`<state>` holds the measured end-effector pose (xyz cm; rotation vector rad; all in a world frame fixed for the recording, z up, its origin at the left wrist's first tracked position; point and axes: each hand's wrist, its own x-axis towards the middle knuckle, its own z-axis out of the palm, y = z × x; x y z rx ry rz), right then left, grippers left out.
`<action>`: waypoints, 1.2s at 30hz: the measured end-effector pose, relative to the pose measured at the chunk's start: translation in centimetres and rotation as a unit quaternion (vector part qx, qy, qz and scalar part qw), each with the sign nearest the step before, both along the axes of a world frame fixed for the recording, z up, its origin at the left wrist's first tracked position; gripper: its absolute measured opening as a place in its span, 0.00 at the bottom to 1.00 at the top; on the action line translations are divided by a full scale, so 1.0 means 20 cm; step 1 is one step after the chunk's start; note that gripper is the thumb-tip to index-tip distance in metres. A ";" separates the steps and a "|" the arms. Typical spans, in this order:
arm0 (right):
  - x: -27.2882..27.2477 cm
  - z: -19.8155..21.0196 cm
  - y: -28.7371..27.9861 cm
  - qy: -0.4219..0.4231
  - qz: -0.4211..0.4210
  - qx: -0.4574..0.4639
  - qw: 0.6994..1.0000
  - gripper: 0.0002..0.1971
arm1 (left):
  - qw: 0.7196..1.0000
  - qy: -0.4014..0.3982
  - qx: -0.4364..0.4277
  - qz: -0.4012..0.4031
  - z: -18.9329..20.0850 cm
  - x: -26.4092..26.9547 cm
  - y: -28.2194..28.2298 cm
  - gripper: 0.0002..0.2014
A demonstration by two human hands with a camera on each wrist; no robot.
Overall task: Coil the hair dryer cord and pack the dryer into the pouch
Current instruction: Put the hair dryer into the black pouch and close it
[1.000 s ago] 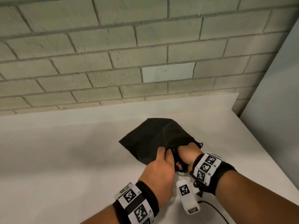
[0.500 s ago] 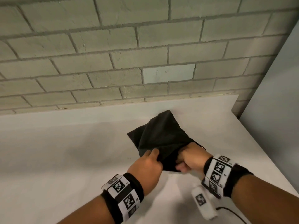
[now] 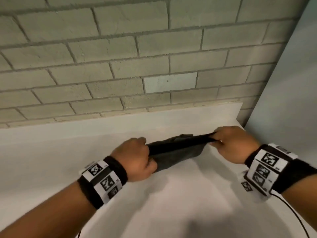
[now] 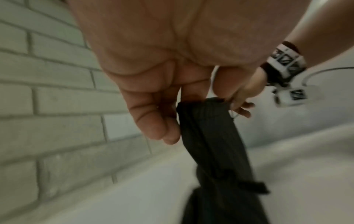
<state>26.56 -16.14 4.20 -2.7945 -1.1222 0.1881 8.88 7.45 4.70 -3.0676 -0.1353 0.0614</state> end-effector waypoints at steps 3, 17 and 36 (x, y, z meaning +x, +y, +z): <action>0.02 0.28 -0.05 -0.010 -0.041 0.129 0.991 0.13 | 0.985 -0.158 0.045 -0.044 0.24 0.12 0.07 0.22; 0.35 0.62 -0.61 0.046 -0.230 0.196 0.952 0.12 | 0.904 -0.169 -0.360 -0.157 0.21 0.68 -0.38 0.17; 0.52 -0.32 -0.42 0.187 -0.174 -0.156 0.954 0.50 | 0.902 -0.111 -0.405 0.101 -0.34 1.56 -0.37 0.22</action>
